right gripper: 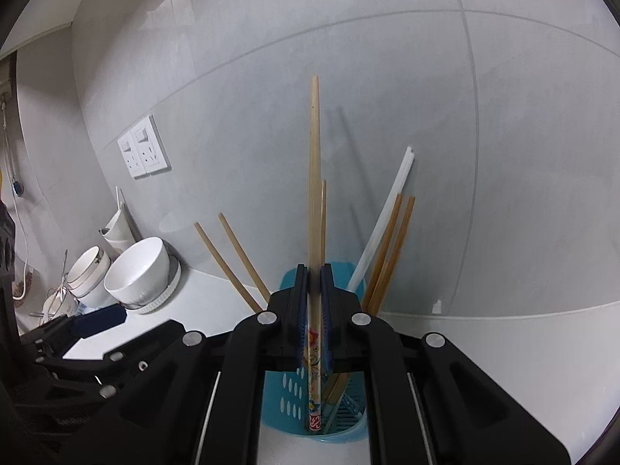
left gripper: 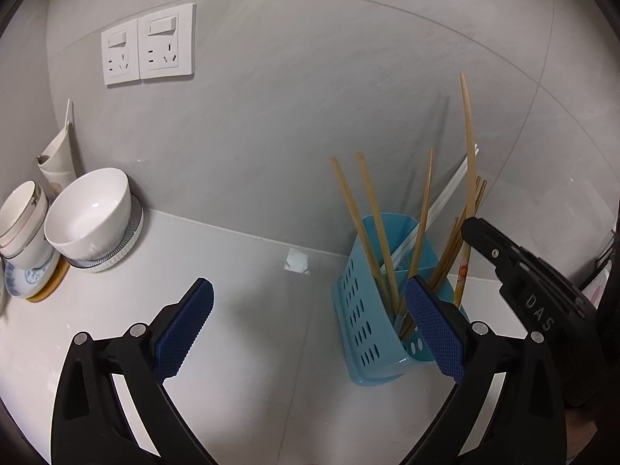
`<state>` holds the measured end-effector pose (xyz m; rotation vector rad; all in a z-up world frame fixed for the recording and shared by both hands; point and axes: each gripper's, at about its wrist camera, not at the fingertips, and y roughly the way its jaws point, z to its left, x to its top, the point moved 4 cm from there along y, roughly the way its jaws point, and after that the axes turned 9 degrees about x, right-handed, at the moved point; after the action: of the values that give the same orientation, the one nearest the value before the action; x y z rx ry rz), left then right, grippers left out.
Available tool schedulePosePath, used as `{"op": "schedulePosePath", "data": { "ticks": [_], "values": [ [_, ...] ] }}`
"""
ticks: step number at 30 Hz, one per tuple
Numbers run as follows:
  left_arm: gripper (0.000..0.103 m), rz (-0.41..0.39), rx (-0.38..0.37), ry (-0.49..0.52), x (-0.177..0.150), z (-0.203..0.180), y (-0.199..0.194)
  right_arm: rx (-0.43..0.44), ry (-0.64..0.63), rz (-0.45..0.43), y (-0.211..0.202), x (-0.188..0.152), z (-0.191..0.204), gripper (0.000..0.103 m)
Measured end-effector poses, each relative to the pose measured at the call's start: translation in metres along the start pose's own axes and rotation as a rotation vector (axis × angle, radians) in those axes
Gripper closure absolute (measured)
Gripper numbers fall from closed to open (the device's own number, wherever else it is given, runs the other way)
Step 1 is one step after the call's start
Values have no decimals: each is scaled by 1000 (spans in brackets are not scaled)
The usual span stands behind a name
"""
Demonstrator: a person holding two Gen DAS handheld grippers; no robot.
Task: Organize utensils
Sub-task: 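Lower patterned chopstick into blue holder and open the right tool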
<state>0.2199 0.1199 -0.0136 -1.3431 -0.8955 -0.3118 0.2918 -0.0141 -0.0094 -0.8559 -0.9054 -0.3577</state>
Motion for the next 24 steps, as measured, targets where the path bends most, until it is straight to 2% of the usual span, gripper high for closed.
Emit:
{"op": "schedulePosePath", "data": {
  "ticks": [15,23,24],
  "values": [
    [6,27,-1,-21,-3,4,8,-35,2,61,12,-21,-2,94],
    [6,32,-12,-17,-5,1,1,-101,3,94,-10,-20,-10,53],
    [6,32,-13,-15,-6,0,0,-106,4,97,-14,-20,-11,51]
  ]
}}
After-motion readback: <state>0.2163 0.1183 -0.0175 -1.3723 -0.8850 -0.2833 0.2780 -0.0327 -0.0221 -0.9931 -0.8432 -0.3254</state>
